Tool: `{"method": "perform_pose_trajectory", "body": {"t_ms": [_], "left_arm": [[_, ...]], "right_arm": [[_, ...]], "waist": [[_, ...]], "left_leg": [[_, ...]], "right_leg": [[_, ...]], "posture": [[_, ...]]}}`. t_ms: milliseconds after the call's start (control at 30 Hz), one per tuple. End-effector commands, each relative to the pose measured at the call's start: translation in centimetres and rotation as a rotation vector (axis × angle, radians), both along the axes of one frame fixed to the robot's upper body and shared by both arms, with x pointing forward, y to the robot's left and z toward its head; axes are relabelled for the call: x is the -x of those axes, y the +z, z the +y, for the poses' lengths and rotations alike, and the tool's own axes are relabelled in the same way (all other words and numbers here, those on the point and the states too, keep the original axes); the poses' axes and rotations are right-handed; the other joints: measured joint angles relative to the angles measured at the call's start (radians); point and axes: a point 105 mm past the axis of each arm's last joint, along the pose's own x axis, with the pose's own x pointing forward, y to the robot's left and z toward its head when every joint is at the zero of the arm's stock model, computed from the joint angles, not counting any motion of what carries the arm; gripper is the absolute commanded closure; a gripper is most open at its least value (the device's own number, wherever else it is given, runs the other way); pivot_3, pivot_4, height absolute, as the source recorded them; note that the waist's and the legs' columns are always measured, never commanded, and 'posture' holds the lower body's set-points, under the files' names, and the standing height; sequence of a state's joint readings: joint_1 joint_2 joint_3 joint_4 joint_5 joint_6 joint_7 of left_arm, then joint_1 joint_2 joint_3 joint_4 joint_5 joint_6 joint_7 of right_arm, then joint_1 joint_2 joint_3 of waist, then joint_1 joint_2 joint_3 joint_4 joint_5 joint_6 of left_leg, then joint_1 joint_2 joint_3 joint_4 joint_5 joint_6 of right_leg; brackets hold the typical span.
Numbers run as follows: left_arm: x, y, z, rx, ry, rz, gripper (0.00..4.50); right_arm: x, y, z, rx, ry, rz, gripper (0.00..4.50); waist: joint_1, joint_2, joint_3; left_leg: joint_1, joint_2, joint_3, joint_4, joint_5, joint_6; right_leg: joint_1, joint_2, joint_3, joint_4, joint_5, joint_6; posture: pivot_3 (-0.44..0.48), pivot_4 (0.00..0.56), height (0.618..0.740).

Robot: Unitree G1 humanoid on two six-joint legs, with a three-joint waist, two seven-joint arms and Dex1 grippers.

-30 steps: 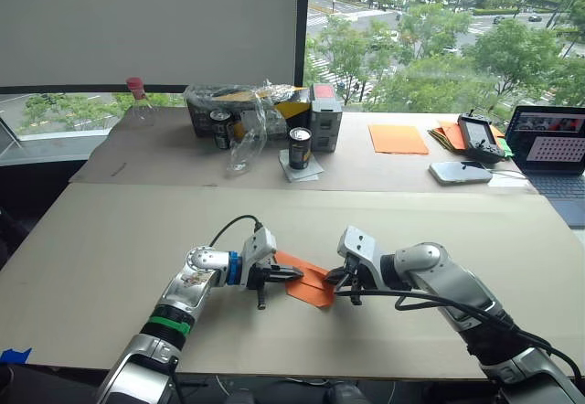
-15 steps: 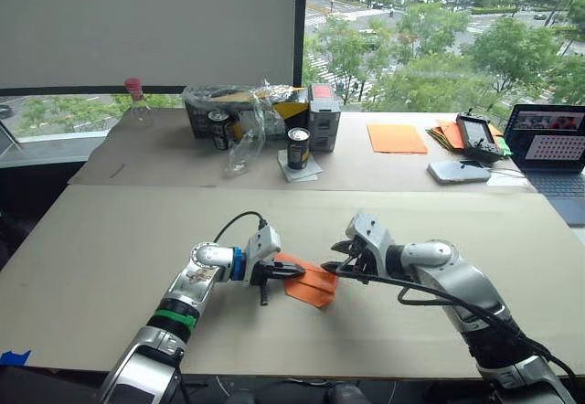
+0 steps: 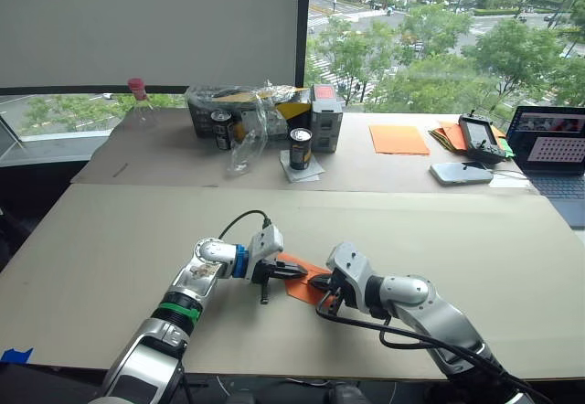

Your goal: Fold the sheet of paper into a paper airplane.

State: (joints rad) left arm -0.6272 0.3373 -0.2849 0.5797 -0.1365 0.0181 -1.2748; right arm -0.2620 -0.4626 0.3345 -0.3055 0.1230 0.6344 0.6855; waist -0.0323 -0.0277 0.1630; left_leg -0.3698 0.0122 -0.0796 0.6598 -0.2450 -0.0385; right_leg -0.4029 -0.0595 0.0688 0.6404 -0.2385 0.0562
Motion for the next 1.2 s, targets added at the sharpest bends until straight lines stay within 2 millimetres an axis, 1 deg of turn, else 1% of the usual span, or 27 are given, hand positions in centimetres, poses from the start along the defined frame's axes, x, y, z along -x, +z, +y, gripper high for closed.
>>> {"method": "perform_pose_trajectory", "body": {"t_ms": [33,133,300,433,500,567,667,700,767,867,967,1133,1200], "left_arm": [[0.5,-2.3,0.3,-0.080,0.002,0.053,4.50],[0.4,-2.3,0.4,-0.079,0.004,0.051,4.50],[0.3,-2.3,0.5,-0.076,0.010,0.050,4.50],[0.2,-2.3,0.3,-0.073,0.007,0.049,4.50],[0.2,-2.3,0.3,-0.072,0.005,0.049,4.50],[0.3,-2.3,0.3,-0.072,0.002,0.049,4.50],[0.3,-2.3,0.5,-0.074,0.000,0.051,4.50],[0.3,-2.3,0.5,-0.075,-0.001,0.052,4.50],[0.1,-2.2,0.8,-0.084,0.005,0.046,4.50],[-0.2,-2.0,1.1,-0.087,0.012,0.042,4.50],[-0.1,-2.0,1.2,-0.093,0.011,0.045,4.50],[0.0,-2.2,1.6,-0.118,0.003,0.051,4.50],[-0.1,-2.1,1.8,-0.122,0.005,0.051,4.50]], "right_arm": [[0.0,-1.3,-1.4,0.055,-0.034,0.023,4.48],[0.4,-1.7,-2.3,0.075,-0.037,0.030,4.48],[1.4,-1.7,-4.0,0.098,-0.043,0.028,4.48],[2.4,-1.0,-5.9,0.137,-0.041,-0.039,4.48],[2.6,-0.4,-6.4,0.133,-0.045,-0.081,4.48],[2.8,0.4,-6.4,0.096,-0.045,-0.129,4.48],[2.4,3.4,-4.9,-0.023,-0.029,-0.278,4.48],[2.1,4.0,-4.5,-0.042,-0.029,-0.312,4.48],[1.7,4.4,-3.5,-0.097,-0.029,-0.330,4.48],[1.7,3.0,-1.4,-0.110,0.039,-0.282,4.48],[1.2,2.1,-0.4,-0.134,0.046,-0.262,4.48],[0.6,-0.5,0.0,-0.091,0.073,-0.220,4.48],[0.4,-1.9,-0.3,-0.053,0.058,-0.189,4.48]], "waist": [[0.002,0.000,0.000],[0.007,0.000,0.000],[0.014,0.000,-0.001],[0.018,0.000,-0.001],[0.017,0.000,-0.001],[0.017,0.000,-0.001],[0.015,-0.001,-0.001],[0.014,0.000,-0.001],[0.012,0.000,-0.001],[0.012,0.000,-0.001],[0.012,0.000,-0.001],[0.010,0.000,-0.001],[0.004,0.000,-0.001]], "left_leg": [[0.000,0.000,0.000,0.000,0.000,0.000],[0.000,0.000,0.000,0.000,0.000,0.000],[0.000,0.000,0.000,0.000,0.000,0.000],[0.000,0.000,0.000,0.000,0.000,0.000],[0.000,0.000,0.000,0.000,0.000,0.000],[0.000,0.000,0.000,0.000,0.000,0.000],[0.000,0.000,0.000,0.000,0.000,0.000],[0.000,0.000,0.000,0.000,0.000,0.000],[0.000,0.000,0.000,0.000,0.000,0.000],[0.000,0.000,0.000,0.000,0.000,0.000],[0.000,0.000,0.000,0.000,0.000,0.000],[0.000,0.000,0.000,0.000,0.000,0.000],[0.000,0.001,0.000,0.000,0.000,0.000]], "right_leg": [[0.000,0.000,0.000,0.000,0.000,0.000],[0.001,0.000,0.000,0.000,0.000,0.000],[0.001,0.000,0.000,-0.001,0.000,0.000],[0.001,0.000,0.000,-0.001,-0.001,0.001],[0.001,0.000,0.000,-0.002,-0.001,0.001],[0.001,0.000,0.000,-0.002,-0.001,0.001],[0.001,0.000,0.000,-0.002,-0.001,0.001],[0.001,0.000,0.000,-0.002,-0.001,0.001],[0.001,0.001,0.000,-0.001,-0.001,0.001],[0.001,0.001,0.000,-0.001,-0.001,0.001],[0.000,0.001,0.000,-0.002,-0.001,0.001],[0.000,0.001,0.000,-0.001,-0.001,0.001],[0.000,0.001,0.000,-0.001,-0.001,0.000]], "posture": [[0.000,0.150,0.732],[0.000,0.150,0.732],[0.000,0.150,0.732],[0.000,0.150,0.732],[0.000,0.150,0.732],[0.000,0.150,0.732],[0.000,0.150,0.732],[0.000,0.150,0.732],[0.000,0.150,0.732],[0.000,0.150,0.732],[0.000,0.150,0.732],[0.000,0.150,0.732],[0.000,0.150,0.732]]}}
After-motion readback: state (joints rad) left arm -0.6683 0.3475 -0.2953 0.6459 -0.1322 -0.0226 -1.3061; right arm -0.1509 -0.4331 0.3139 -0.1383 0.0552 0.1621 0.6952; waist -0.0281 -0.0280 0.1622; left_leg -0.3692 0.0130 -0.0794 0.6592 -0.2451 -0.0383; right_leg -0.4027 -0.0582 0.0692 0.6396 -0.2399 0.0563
